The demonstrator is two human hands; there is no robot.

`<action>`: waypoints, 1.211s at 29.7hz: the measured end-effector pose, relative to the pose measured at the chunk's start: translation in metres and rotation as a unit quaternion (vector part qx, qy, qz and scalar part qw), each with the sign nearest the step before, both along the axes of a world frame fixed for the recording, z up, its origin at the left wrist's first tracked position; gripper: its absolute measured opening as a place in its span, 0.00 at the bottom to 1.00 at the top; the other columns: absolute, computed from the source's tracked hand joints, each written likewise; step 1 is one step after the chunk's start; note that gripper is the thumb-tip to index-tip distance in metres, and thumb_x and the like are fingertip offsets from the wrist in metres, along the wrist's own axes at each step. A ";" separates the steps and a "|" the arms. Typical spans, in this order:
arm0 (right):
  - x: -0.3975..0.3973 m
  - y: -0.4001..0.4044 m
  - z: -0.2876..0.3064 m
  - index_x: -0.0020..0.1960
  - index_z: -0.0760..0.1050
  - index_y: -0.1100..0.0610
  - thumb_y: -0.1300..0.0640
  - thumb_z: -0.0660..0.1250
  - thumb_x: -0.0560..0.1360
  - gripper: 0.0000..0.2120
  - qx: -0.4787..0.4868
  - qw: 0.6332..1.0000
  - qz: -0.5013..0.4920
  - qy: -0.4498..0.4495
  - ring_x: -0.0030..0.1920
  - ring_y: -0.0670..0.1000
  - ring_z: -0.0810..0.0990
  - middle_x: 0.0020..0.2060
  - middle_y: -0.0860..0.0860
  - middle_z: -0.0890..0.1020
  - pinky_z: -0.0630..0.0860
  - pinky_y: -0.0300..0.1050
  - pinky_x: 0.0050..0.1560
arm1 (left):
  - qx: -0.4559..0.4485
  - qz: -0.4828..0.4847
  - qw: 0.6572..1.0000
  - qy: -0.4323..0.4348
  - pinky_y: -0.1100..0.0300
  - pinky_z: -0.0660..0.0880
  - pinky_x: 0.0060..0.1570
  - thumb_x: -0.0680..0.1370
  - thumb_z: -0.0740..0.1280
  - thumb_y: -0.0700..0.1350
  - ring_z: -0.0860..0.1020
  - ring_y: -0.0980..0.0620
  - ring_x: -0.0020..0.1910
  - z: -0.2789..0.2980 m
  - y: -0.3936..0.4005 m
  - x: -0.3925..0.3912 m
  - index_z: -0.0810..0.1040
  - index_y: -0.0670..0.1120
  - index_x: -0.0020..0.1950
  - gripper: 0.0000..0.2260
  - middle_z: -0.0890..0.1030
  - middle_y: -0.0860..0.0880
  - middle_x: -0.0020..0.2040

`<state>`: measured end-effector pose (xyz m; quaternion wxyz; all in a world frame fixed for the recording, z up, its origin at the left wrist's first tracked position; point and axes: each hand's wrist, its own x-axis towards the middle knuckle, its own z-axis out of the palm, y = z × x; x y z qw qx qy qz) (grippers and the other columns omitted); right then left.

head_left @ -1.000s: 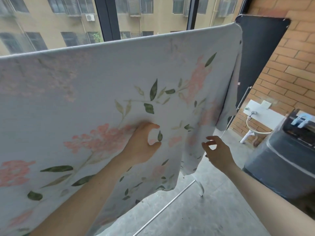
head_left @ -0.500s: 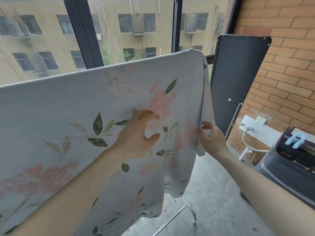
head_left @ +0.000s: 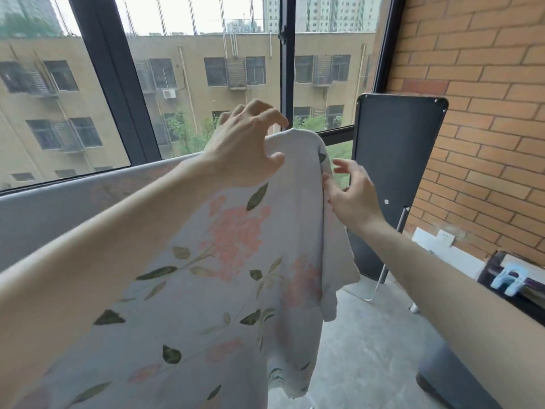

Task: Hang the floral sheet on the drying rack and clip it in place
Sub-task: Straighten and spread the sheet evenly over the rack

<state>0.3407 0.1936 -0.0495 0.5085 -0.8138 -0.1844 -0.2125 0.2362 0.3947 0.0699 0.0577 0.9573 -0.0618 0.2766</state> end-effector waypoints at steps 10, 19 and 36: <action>0.076 -0.016 0.029 0.70 0.76 0.49 0.42 0.67 0.78 0.23 -0.070 0.992 0.097 0.035 0.60 0.53 0.81 0.60 0.45 0.80 0.77 0.55 0.65 | -0.045 0.080 0.984 0.154 0.57 0.67 0.35 0.85 0.60 0.55 0.75 0.49 0.40 0.013 -0.027 0.083 0.75 0.50 0.46 0.12 0.78 0.50 0.43; 0.119 -0.017 0.026 0.61 0.82 0.45 0.40 0.64 0.81 0.15 -0.077 0.983 0.165 0.026 0.43 0.51 0.85 0.50 0.44 0.86 0.81 0.48 0.47 | -0.116 0.130 0.960 0.218 0.56 0.68 0.36 0.83 0.60 0.63 0.74 0.48 0.35 0.017 -0.025 0.107 0.78 0.42 0.47 0.24 0.76 0.47 0.37; 0.169 -0.009 0.066 0.37 0.78 0.47 0.54 0.66 0.83 0.16 -0.038 0.983 0.178 -0.031 0.25 0.46 0.74 0.26 0.47 0.79 0.70 0.38 0.25 | -0.298 0.088 0.912 0.269 0.60 0.77 0.45 0.77 0.69 0.65 0.82 0.52 0.49 0.025 -0.012 0.107 0.86 0.55 0.56 0.18 0.85 0.54 0.53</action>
